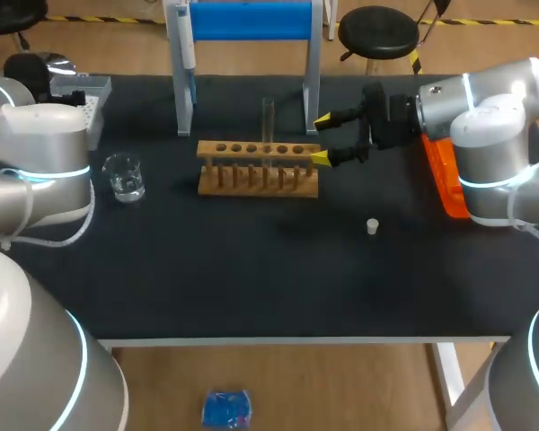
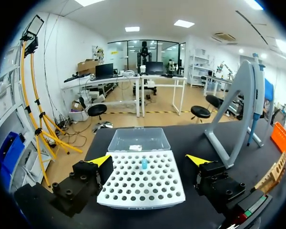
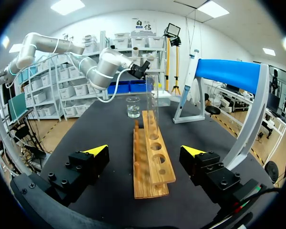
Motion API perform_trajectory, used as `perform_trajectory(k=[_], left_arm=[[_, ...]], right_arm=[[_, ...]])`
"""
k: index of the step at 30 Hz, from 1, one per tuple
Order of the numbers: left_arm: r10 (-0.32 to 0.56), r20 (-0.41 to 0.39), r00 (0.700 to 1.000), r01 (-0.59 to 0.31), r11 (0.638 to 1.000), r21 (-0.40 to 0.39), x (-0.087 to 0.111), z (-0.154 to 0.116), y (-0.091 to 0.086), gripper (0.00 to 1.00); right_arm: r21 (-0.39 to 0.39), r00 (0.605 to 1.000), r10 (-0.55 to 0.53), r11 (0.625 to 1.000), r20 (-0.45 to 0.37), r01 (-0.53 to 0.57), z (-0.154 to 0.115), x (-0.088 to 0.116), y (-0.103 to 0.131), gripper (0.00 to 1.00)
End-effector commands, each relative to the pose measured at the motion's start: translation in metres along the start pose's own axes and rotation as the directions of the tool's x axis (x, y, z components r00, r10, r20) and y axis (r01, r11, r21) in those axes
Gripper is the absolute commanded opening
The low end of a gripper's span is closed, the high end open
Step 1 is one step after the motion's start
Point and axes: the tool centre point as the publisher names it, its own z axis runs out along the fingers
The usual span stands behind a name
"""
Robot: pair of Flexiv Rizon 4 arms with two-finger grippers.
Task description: Invert the test tube, pick up the pipette, mount the tip to pipette, aspirate from beaker and dispense into the tube, eject the tip, return the pipette, and cap with the stopper.
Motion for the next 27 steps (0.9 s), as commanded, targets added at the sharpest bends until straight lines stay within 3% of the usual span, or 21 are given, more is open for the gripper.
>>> perform_trajectory(k=[1, 4, 14, 22, 27], left_arm=[[0.006, 0.002, 1.0, -0.006, 1.0, -0.011, -0.001, 0.011, -0.001, 0.85], [0.015, 0.006, 1.0, -0.015, 1.0, -0.024, -0.002, 0.014, 0.0, 0.8], [0.022, 0.002, 1.0, -0.022, 0.999, -0.039, 0.0, 0.026, 0.001, 0.78], [0.019, 0.003, 1.0, -0.019, 0.999, -0.048, 0.001, 0.032, 0.003, 0.69], [0.007, 0.019, 1.0, -0.006, 0.998, -0.056, -0.001, 0.035, 0.006, 0.73]], right_arm=[[0.0, 1.0, -0.001, 1.0, 0.002, 0.001, -0.001, 0.001, 0.0, 1.0], [0.0, 1.0, -0.001, 1.0, 0.002, 0.001, -0.001, 0.001, 0.0, 1.0], [0.0, 1.0, -0.001, 1.0, 0.002, 0.001, -0.001, 0.001, 0.0, 1.0], [0.0, 1.0, -0.001, 1.0, 0.002, 0.001, -0.001, 0.001, 0.0, 1.0], [0.0, 1.0, -0.001, 1.0, 0.002, 0.001, -0.001, 0.001, 0.0, 1.0]])
